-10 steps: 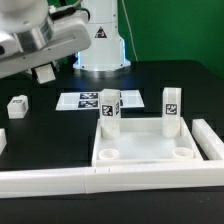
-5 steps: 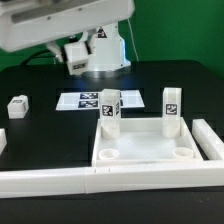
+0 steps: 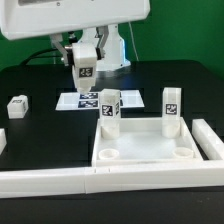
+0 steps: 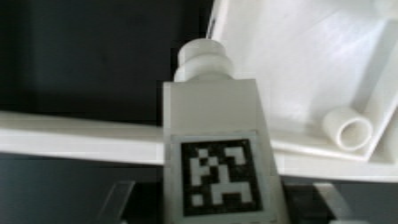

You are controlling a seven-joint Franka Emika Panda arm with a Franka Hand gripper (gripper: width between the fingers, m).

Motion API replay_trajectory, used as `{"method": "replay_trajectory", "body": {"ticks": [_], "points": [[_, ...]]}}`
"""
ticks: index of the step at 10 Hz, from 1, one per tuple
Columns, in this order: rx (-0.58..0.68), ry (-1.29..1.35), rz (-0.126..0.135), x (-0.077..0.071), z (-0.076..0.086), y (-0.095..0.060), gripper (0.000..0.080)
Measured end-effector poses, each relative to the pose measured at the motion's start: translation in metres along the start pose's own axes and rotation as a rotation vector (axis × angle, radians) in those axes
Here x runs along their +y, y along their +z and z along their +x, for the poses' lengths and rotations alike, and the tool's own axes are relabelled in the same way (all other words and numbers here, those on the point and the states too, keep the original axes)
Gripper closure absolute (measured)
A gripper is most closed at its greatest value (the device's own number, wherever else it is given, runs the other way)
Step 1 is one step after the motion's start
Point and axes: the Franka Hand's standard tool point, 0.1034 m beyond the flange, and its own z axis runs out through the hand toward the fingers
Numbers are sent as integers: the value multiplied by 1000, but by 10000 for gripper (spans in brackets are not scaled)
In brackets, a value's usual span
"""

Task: Assemble square table

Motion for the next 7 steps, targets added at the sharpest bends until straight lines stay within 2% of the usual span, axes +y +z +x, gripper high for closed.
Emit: {"method": "replay_trajectory", "body": {"ticks": [1,2,3,4,5,6,7], "points": [[33,4,-13,0,-1,2,509],[133,34,-36,-11,7,6,509],[210,58,-39,-34,16,10,509],[245,103,-17,-63,30,14,509],[318,133,-18,-81,45,18,509],[359,170,-8,-101,52,28,509],[433,178,-20,-110,59,34,509]]}}
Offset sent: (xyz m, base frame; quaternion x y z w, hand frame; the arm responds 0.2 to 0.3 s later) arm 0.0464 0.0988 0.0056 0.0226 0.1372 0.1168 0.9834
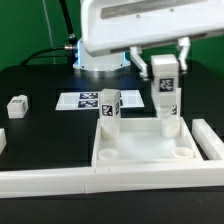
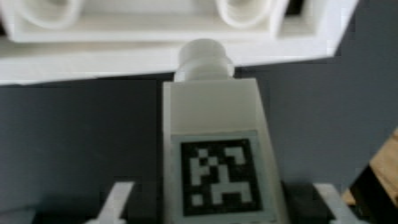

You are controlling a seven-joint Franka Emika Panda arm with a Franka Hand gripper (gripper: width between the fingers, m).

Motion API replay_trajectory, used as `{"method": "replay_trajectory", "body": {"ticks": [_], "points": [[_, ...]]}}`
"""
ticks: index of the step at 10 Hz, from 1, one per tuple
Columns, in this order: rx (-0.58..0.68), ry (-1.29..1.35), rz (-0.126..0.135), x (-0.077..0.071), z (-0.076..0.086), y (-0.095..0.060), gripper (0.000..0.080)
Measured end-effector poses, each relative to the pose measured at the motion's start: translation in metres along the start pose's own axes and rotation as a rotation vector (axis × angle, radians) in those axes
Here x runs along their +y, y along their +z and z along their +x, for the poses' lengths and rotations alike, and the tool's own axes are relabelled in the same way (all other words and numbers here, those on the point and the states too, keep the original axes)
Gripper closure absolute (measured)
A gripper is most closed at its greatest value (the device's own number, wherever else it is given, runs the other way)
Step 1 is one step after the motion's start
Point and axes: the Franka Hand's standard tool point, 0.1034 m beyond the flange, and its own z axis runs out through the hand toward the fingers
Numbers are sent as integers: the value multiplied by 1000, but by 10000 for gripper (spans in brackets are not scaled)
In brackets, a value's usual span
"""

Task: Assemble square table

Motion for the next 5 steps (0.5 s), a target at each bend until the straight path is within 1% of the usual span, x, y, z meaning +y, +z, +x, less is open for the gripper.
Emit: {"method": "replay_trajectory", "body": {"ticks": [1,5], "points": [[33,-24,-12,5,-1,2,509],[26,-21,-12,6,-2,2,509]]}}
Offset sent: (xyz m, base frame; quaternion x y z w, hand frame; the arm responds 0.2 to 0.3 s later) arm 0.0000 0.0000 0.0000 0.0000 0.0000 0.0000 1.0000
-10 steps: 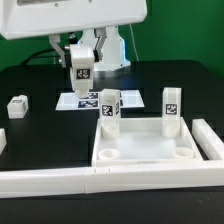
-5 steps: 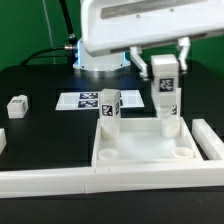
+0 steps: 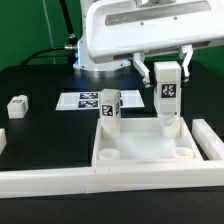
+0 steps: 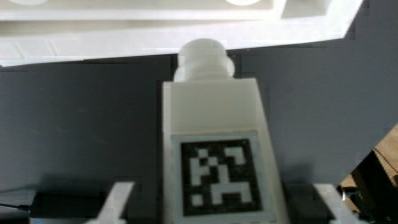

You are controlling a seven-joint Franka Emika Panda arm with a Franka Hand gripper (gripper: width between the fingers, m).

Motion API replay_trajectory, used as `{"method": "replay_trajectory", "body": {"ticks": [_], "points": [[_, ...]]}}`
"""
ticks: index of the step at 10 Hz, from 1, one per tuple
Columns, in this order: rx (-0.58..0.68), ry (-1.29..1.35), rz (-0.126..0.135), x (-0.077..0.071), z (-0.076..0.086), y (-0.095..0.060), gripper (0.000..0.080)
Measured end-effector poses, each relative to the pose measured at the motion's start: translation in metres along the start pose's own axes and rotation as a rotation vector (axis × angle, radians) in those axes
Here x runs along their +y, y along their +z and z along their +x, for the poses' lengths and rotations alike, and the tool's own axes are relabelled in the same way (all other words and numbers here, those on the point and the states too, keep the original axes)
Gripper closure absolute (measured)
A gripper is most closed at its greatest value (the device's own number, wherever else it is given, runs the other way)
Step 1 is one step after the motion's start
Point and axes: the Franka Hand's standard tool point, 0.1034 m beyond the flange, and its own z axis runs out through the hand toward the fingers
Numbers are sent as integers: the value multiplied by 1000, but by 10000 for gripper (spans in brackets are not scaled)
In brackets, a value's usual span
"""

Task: Assemble square table

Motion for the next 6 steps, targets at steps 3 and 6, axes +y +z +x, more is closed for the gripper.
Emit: {"method": "replay_trajectory", "body": {"ticks": [3,6], "points": [[7,-6,-5,-6,-21,19,509],[-6,-11,9,-23,-30,39,509]]}}
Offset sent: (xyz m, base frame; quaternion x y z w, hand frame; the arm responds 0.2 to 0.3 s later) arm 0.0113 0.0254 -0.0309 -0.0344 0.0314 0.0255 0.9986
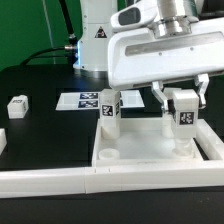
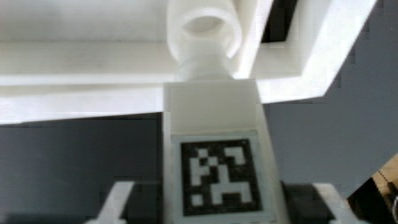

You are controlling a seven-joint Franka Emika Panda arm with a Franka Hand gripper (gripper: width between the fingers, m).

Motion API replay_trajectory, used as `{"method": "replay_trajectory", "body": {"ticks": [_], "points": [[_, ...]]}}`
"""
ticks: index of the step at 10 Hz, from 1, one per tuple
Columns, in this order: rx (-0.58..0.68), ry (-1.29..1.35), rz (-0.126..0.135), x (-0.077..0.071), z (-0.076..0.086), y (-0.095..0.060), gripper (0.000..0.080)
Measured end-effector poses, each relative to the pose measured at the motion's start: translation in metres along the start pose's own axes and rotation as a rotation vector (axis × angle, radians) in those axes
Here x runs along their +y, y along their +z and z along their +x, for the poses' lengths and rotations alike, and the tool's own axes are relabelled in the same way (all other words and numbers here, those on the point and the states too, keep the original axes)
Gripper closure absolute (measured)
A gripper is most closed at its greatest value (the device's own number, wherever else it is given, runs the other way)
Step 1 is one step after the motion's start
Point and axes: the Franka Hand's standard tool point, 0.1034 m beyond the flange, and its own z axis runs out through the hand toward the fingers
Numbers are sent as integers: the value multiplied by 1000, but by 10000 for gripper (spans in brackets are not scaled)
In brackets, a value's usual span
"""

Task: Assemble square table

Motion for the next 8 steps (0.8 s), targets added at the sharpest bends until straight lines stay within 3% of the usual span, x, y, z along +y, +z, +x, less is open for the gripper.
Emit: {"method": "replay_trajectory", "body": {"ticks": [2,8], "points": [[-9,-8,7,-7,-5,7,509],[29,-11,-1,-6,-4,9,509]]}}
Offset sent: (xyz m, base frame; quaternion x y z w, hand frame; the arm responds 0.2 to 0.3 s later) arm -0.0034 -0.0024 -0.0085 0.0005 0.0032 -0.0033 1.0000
